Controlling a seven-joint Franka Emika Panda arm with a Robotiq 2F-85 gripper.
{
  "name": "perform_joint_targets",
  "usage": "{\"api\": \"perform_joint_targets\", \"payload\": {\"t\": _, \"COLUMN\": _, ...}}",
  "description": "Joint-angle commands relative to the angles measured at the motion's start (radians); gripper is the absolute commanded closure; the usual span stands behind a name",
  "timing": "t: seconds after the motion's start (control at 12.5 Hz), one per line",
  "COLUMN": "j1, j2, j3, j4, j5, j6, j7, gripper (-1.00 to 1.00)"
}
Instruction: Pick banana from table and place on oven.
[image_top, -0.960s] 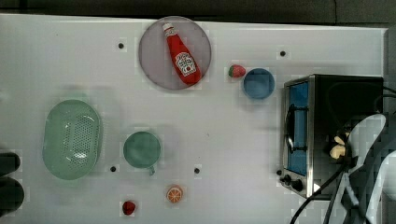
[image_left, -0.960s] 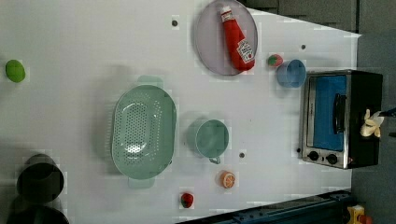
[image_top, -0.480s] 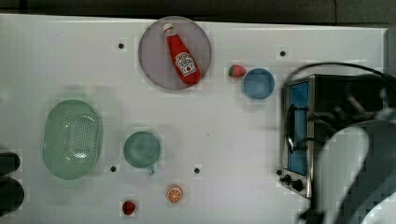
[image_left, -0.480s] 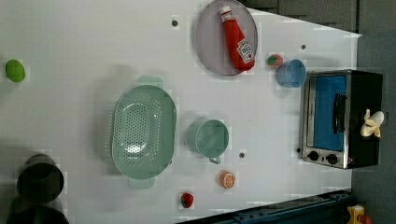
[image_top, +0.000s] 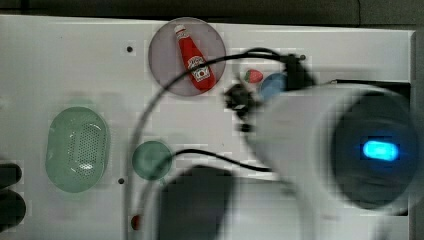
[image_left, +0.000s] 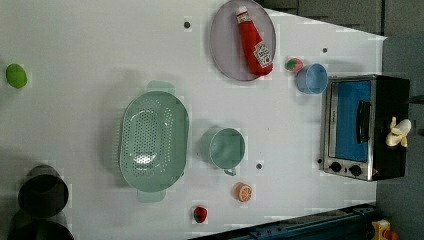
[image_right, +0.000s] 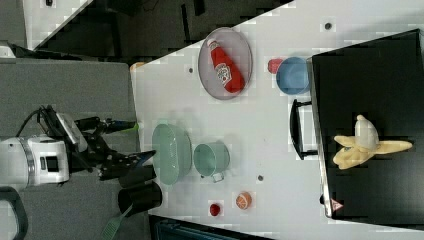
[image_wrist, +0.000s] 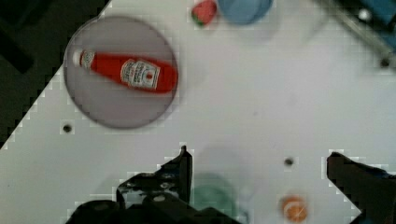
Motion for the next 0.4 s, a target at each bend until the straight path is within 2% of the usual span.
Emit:
{"api": "perform_joint_targets", "payload": {"t": 0.08, "j1": -0.009, "j2": 0.015, "j3": 0.017, "j4": -0.03, "j5": -0.037, "j6": -0.012, "j7": 0.217, "gripper": -1.0}}
{"api": "perform_joint_targets", "payload": {"t": 0.24, "j1": -0.009, "j2": 0.009, "j3": 0.031, "j4": -0.03, "j5": -0.136, "j6": -0.012, "j7": 0.217, "gripper": -1.0}}
{"api": "perform_joint_targets", "payload": {"t": 0.4, "j1": -0.009, "j2": 0.009, "j3": 0.038, "j4": -0.03, "j5": -0.153, "j6": -0.012, "j7": 0.217, "gripper": -1.0}}
